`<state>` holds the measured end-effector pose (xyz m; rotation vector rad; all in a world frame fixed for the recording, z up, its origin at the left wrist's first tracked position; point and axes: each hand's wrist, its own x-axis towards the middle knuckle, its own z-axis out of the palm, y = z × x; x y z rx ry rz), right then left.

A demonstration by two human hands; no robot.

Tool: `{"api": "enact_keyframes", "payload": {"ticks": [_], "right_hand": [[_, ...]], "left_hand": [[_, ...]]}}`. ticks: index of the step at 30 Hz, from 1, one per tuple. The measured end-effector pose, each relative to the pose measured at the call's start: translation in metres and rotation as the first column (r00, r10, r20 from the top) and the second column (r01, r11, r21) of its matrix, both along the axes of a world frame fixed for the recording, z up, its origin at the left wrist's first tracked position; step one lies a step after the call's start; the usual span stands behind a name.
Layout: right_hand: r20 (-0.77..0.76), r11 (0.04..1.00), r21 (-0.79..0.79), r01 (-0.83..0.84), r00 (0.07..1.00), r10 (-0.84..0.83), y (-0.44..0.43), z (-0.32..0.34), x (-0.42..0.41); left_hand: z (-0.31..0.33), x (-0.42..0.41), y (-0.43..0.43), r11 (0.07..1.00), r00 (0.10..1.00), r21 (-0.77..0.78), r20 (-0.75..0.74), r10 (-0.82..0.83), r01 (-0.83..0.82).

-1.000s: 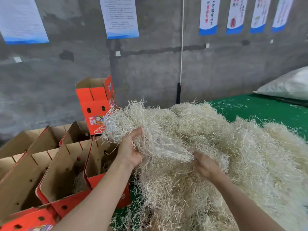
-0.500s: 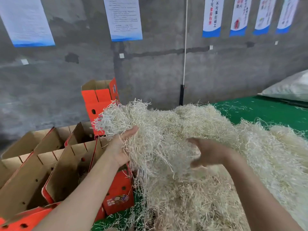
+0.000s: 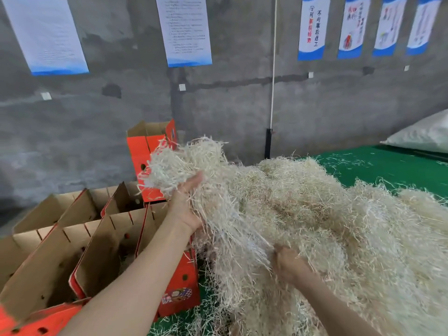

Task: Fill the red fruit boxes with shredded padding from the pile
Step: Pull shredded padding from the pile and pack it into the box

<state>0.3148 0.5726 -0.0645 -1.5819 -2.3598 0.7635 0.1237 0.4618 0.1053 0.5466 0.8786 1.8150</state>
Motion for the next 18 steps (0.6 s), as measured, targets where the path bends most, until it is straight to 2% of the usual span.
{"api": "enact_keyframes", "payload": {"ticks": [2, 5, 7, 10, 12, 14, 15, 16, 17, 18], "right_hand": [[0.143, 1.000, 0.012, 0.006, 0.990, -0.008, 0.009, -0.012, 0.017], [0.352, 0.996, 0.027, -0.083, 0.933, 0.068, 0.016, -0.031, 0.037], [0.329, 0.991, 0.053, -0.119, 0.940, 0.095, 0.015, -0.018, 0.036], [0.147, 0.964, 0.172, -0.204, 0.973, 0.180, 0.010, 0.038, 0.010], [0.027, 0.926, 0.330, -0.181, 0.983, 0.182, 0.004, 0.076, 0.000], [-0.210, 0.906, 0.405, -0.121, 0.953, 0.220, -0.004, 0.100, -0.003], [-0.417, 0.942, 0.292, -0.167, 0.864, 0.282, -0.012, 0.109, -0.006], [-0.645, 0.948, 0.080, -0.309, 0.709, 0.285, -0.021, 0.115, -0.010], [-0.760, 0.890, -0.085, -0.448, 0.607, 0.233, -0.027, 0.113, -0.015], [-0.767, 0.838, -0.174, -0.518, 0.604, 0.214, -0.034, 0.107, -0.022]], "left_hand": [[-0.002, 0.004, 0.001, 0.999, 0.999, 0.022, 0.019, 0.043, -0.043], [0.013, -0.011, 0.001, 0.979, 0.988, 0.135, 0.011, 0.151, -0.151], [0.021, -0.013, 0.000, 0.988, 0.991, 0.085, -0.002, 0.131, -0.130], [0.011, 0.003, -0.002, 0.999, 0.999, -0.033, 0.003, 0.041, -0.041], [0.001, 0.009, -0.002, 0.997, 0.999, -0.072, 0.018, 0.040, -0.039], [-0.004, 0.011, -0.001, 0.994, 0.998, -0.094, 0.025, 0.052, -0.049], [-0.005, 0.012, 0.000, 0.994, 0.997, -0.094, 0.038, 0.061, -0.057], [-0.005, 0.016, 0.000, 0.995, 0.997, -0.080, 0.056, 0.055, -0.051], [-0.005, 0.019, 0.002, 0.997, 0.997, -0.067, 0.063, 0.047, -0.042], [-0.006, 0.022, 0.003, 0.998, 0.997, -0.053, 0.068, 0.035, -0.031]]}}
